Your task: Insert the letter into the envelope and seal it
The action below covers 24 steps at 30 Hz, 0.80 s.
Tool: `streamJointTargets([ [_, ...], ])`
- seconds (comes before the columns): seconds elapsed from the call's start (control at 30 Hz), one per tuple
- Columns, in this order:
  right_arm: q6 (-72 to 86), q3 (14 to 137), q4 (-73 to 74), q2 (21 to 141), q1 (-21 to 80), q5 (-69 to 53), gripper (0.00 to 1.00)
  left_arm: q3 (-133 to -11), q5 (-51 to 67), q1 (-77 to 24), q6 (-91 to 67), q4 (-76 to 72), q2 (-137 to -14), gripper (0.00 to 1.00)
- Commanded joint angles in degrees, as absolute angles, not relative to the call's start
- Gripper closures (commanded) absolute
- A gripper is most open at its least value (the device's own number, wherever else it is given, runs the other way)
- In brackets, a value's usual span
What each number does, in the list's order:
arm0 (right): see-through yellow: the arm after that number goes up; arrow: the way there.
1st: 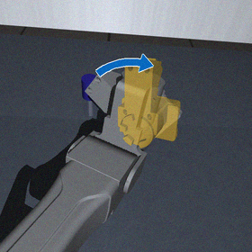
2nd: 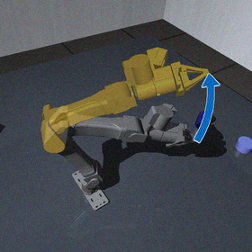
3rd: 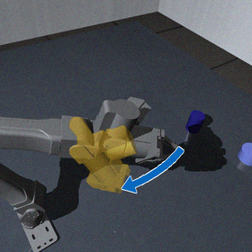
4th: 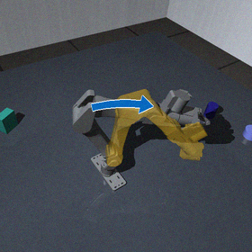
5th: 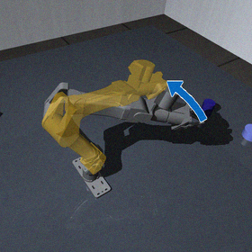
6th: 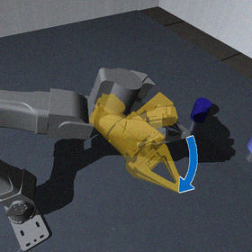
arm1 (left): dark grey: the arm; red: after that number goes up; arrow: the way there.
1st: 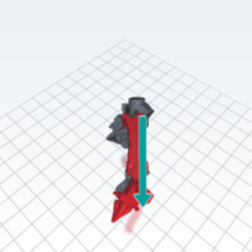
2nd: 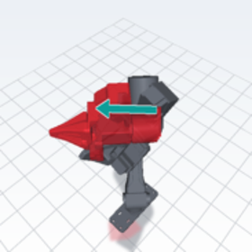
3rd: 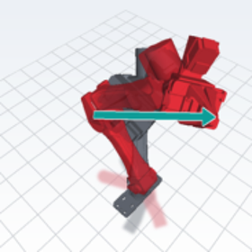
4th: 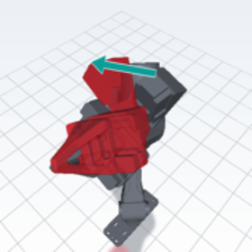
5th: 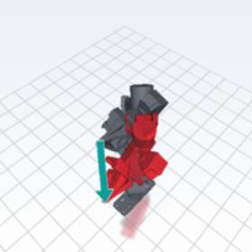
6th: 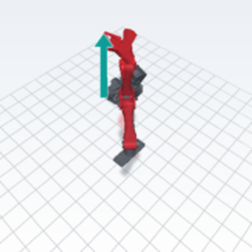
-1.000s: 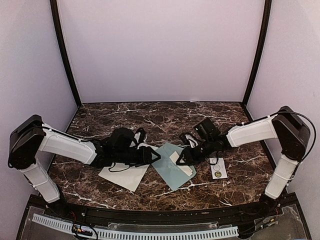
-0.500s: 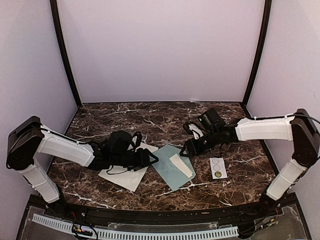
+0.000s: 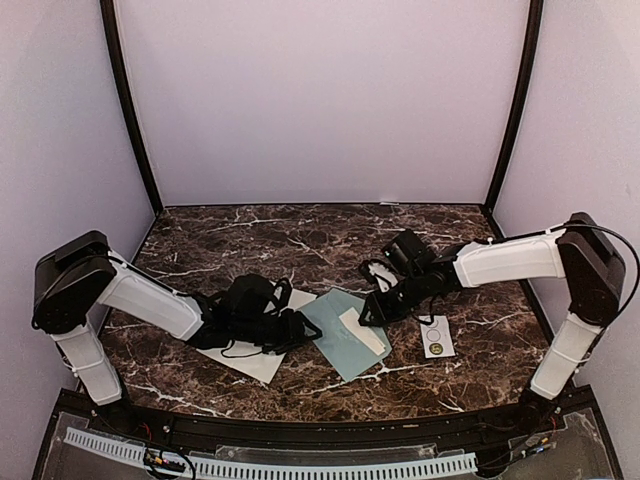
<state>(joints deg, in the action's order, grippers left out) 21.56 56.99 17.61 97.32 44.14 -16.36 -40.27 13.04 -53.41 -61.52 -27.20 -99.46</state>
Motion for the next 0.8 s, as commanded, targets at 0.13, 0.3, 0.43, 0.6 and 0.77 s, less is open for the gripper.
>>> streamJointTargets([
  [0.13,23.1,58.4,17.2,100.2,44.4,-11.4,0.70,-39.7,12.8,-53.9,-61.6,-28.6,-102.3,0.55],
  [0.3,23.5,57.4,16.1,101.1,44.4,-11.6,0.74,-40.4,11.6,-53.8,-60.0,-27.1,-102.8,0.57],
  [0.43,23.6,57.0,15.3,101.9,44.4,-12.8,0.79,-41.0,11.7,-53.9,-59.4,-26.9,-104.1,0.61],
  [0.6,24.0,56.6,14.0,102.6,44.4,-14.9,0.83,-40.9,12.4,-53.9,-59.7,-27.4,-105.5,0.66],
  [0.77,24.3,56.5,13.3,103.6,44.5,-16.7,0.86,-40.9,12.3,-53.8,-59.8,-27.7,-105.8,0.68],
])
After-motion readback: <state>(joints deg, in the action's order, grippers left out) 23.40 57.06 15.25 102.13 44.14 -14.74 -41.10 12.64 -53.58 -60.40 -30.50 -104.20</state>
